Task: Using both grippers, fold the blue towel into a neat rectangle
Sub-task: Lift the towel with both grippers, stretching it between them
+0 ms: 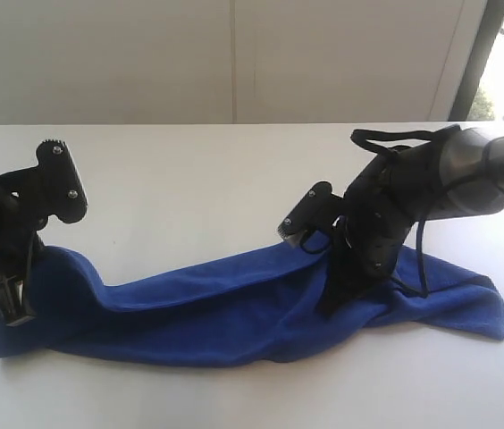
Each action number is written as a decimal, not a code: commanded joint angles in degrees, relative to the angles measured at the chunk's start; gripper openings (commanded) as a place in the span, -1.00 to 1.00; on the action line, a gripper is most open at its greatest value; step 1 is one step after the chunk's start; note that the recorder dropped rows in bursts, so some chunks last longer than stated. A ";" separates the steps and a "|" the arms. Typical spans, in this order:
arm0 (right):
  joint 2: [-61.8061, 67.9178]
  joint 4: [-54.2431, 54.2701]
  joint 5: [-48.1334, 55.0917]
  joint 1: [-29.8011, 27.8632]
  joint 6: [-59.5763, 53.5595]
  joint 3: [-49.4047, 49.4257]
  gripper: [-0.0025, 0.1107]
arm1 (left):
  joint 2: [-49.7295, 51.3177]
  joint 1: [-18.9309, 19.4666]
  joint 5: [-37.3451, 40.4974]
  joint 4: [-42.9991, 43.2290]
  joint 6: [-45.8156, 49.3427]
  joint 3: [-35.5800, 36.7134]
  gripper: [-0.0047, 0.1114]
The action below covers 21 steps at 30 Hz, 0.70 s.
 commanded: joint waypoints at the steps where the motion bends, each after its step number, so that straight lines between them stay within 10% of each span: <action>1: -1.26 -5.89 0.22 -0.45 4.84 0.18 -0.90 | -0.15 0.22 0.65 -0.33 -0.48 -0.24 -0.92; 21: -29.32 -19.95 21.81 -0.45 10.24 0.06 -0.96 | -11.82 0.22 5.64 2.85 -0.37 -6.39 -0.92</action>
